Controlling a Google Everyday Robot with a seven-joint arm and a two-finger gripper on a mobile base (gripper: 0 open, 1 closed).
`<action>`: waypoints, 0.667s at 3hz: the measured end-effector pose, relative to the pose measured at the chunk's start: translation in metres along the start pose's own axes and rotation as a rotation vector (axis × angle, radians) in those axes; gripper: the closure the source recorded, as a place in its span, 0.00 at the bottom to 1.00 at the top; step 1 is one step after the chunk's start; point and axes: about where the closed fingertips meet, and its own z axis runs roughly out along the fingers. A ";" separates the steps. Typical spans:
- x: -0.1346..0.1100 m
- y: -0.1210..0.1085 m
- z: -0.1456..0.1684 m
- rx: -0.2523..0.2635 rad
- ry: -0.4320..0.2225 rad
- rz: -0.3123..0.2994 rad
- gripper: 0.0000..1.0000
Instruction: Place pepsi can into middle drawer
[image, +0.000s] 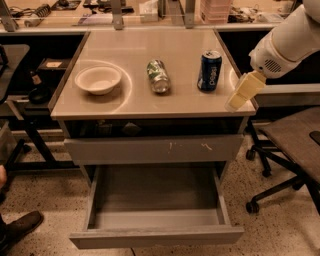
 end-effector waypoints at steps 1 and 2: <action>0.001 -0.007 0.013 0.025 -0.040 0.076 0.00; -0.017 -0.031 0.041 0.069 -0.111 0.195 0.00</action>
Offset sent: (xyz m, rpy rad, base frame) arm 0.0615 0.0046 -0.0215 0.2147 -0.0981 -0.2197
